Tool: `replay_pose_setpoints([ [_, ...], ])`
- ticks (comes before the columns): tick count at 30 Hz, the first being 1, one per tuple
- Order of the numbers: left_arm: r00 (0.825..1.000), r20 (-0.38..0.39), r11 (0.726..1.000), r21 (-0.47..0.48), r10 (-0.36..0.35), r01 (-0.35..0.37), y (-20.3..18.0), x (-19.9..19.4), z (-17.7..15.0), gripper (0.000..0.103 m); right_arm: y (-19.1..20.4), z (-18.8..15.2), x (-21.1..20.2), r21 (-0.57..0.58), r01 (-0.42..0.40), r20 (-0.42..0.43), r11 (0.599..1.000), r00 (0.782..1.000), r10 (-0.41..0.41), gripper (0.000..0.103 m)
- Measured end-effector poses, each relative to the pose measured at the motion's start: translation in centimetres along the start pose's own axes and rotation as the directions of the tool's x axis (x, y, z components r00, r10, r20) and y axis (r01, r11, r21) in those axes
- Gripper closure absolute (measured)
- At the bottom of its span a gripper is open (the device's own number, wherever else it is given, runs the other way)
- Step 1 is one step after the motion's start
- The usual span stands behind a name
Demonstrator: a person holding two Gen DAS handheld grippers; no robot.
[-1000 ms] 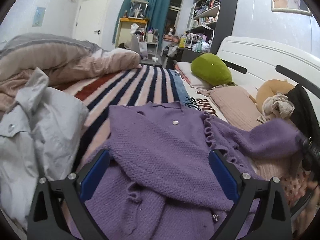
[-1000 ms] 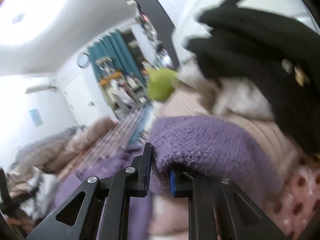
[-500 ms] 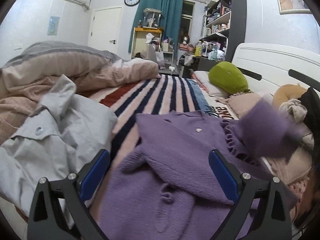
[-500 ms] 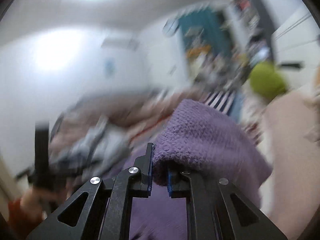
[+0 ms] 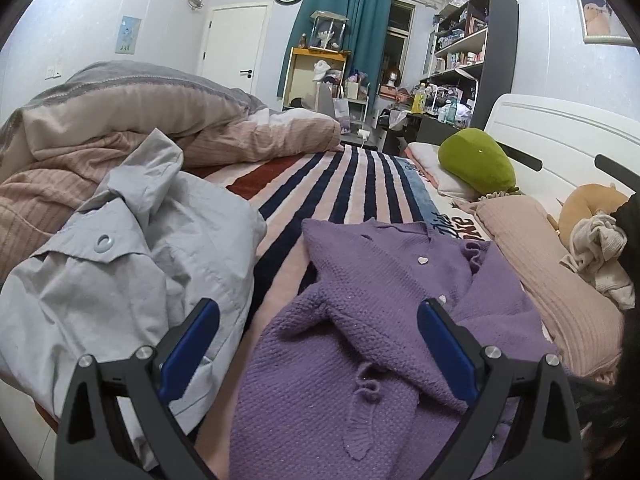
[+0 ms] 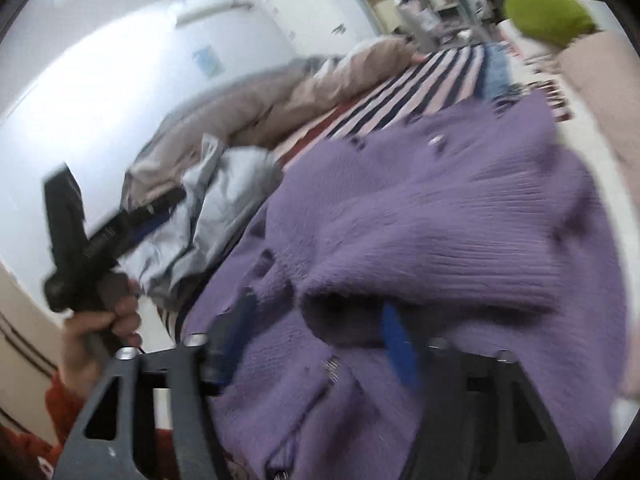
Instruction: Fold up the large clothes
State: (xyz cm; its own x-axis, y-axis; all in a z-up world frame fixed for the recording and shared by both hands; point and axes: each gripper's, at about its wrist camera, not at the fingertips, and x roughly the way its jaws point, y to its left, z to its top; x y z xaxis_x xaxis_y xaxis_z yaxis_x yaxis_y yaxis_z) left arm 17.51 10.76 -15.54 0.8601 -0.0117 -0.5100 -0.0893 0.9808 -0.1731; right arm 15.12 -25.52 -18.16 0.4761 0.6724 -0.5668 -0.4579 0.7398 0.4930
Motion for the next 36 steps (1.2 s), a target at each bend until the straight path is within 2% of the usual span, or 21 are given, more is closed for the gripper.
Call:
replay_pose_setpoints([
  [3,1.0,-0.011,1.0,-0.007,0.005,-0.005,0.3,0.2,-0.1,0.005,-2.1,0.2,-3.5,0.115,0.1,0.081,0.988,0.991,-0.109,0.031],
  [6,1.0,-0.016,1.0,-0.01,0.015,-0.015,0.2,0.4,-0.3,0.005,-5.2,0.1,-5.1,0.221,0.157,0.099,0.962,0.978,-0.183,0.029],
  [8,1.0,-0.01,1.0,0.011,0.024,-0.023,-0.3,0.4,-0.4,0.005,-6.8,0.2,-5.4,0.281,0.153,0.115,0.947,0.975,-0.191,0.029],
  [10,1.0,-0.011,1.0,0.024,0.018,-0.018,-0.9,0.6,-0.5,0.005,-7.5,0.1,-4.7,0.323,0.101,0.143,0.941,0.978,-0.154,0.029],
  [13,1.0,-0.022,1.0,0.003,-0.011,0.012,-1.1,0.9,-0.5,0.005,-6.4,0.7,-2.8,0.273,0.079,0.114,0.959,0.987,-0.114,0.029],
  [15,1.0,-0.024,1.0,0.005,-0.012,0.013,-1.3,1.0,-0.5,0.005,-4.8,1.2,-1.5,0.217,0.103,0.091,0.971,0.988,-0.125,0.029],
  [17,1.0,-0.02,1.0,0.002,-0.012,0.012,-1.3,1.0,-0.5,0.005,-3.9,1.3,-1.6,0.185,0.121,0.104,0.975,0.984,-0.141,0.029],
  [19,1.0,-0.017,1.0,-0.009,-0.022,0.022,-1.1,0.9,-0.4,0.005,-3.5,1.3,-1.8,0.179,0.173,0.134,0.968,0.971,-0.198,0.031],
  [21,1.0,-0.017,1.0,-0.01,-0.022,0.022,-0.9,0.8,-0.5,0.005,-2.6,1.3,-2.4,0.14,0.25,0.173,0.958,0.947,-0.272,0.032],
  [23,1.0,-0.015,1.0,0.0,-0.01,0.01,-0.6,0.8,-0.4,0.005,-1.3,1.4,-2.9,0.092,0.289,0.203,0.953,0.931,-0.303,0.032],
  [26,1.0,-0.017,1.0,-0.004,0.001,-0.001,0.1,0.5,-0.4,0.005,-0.5,1.6,-2.0,0.074,0.262,0.136,0.962,0.953,-0.27,0.032],
  [29,1.0,-0.028,1.0,-0.011,0.003,-0.003,0.7,0.6,-0.6,0.005,-1.4,0.8,-0.6,0.106,0.31,0.065,0.945,0.946,-0.318,0.031],
  [36,0.998,-0.059,1.0,0.001,0.01,-0.01,1.6,0.6,-1.3,0.005,-2.7,0.3,0.2,0.178,0.277,0.042,0.944,0.956,-0.289,0.025],
])
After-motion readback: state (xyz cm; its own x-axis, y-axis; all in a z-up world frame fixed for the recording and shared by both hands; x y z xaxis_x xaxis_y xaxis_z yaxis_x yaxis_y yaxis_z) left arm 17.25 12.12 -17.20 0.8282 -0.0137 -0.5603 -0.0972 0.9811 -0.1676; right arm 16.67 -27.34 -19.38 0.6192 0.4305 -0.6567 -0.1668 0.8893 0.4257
